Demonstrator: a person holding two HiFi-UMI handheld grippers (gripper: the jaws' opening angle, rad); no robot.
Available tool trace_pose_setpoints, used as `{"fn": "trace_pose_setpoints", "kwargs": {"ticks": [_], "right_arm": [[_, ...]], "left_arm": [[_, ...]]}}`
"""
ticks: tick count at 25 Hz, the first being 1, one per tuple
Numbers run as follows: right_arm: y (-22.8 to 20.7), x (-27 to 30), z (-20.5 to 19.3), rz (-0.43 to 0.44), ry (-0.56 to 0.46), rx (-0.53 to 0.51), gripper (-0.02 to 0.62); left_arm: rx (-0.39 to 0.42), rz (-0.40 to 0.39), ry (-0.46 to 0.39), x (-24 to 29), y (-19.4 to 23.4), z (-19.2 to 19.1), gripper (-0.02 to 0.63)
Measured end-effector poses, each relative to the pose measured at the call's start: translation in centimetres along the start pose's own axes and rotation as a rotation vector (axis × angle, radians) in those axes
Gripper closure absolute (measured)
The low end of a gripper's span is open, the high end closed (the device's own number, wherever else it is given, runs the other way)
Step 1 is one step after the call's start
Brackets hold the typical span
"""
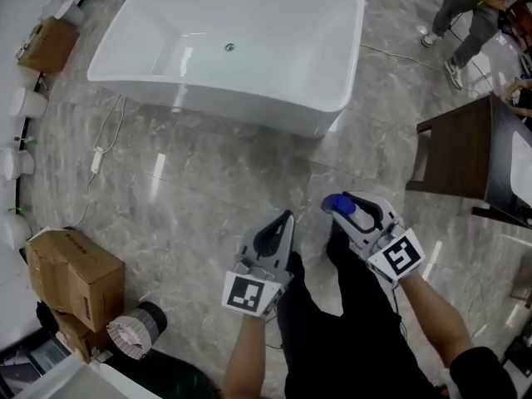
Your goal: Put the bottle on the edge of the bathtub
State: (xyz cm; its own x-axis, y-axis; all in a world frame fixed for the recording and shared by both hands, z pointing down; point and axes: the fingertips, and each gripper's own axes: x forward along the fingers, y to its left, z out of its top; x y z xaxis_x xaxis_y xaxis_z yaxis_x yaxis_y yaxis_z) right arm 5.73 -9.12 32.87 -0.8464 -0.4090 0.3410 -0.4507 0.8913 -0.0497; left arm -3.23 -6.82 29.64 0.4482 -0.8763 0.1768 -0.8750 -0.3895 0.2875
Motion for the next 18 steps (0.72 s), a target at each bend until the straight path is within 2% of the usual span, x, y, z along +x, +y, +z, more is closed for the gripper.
{"fn": "trace_pose_setpoints", "kwargs": {"ticks": [5,13,18], "right_arm": [[-3.3,5.7,-5.9,0.034,-0.022,-0.022,0.451],[-8.0,15.0,-19.6,0.035,-0.026,-0.044,0.451],[-10.8,19.9,-28.4,0.052,-0.04,-0.07,0.451]], "left_arm": [[-0.018,0.024,0.036,4.1,4.6,-7.1,0.594],[0.026,0.01,0.093,9.0,13.6,-21.5,0.594],[0.088,-0.031,0.109,12.5,18.1,-30.2,0.594]]}}
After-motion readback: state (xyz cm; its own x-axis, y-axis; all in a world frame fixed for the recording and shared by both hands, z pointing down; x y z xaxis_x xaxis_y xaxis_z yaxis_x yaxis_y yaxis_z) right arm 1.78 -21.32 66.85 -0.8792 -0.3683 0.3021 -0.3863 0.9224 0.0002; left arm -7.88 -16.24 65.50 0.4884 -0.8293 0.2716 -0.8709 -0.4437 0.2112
